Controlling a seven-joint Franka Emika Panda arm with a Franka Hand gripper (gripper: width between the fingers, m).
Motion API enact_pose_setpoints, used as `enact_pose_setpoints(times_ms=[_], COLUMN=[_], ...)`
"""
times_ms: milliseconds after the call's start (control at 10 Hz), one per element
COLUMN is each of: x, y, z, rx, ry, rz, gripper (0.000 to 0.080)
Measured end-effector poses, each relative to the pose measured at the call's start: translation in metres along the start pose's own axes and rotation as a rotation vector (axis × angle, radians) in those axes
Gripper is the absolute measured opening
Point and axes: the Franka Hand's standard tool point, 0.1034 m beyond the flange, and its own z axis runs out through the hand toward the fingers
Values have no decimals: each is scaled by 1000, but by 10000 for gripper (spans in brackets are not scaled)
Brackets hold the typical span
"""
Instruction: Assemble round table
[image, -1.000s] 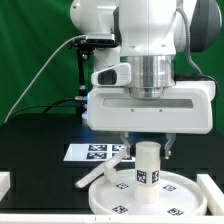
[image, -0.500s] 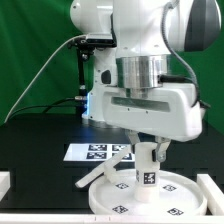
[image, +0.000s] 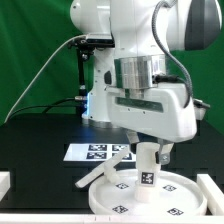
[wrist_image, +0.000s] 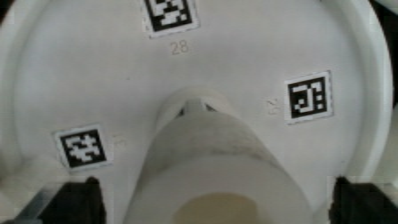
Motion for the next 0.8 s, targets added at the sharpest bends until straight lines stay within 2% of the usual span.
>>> enact_pose_setpoints(times_ms=[100, 200, 300, 600, 800], x=[1, -3, -11, -9, -12], y=[-1, -2, -8, -6, -7], z=[2, 2, 1, 3, 3], rx=[-3, -15, -31, -44, -100], ry=[9, 7, 19, 19, 27], rz=[-289, -432, -511, -773, -1185], gripper=[647, 647, 647, 649, 649])
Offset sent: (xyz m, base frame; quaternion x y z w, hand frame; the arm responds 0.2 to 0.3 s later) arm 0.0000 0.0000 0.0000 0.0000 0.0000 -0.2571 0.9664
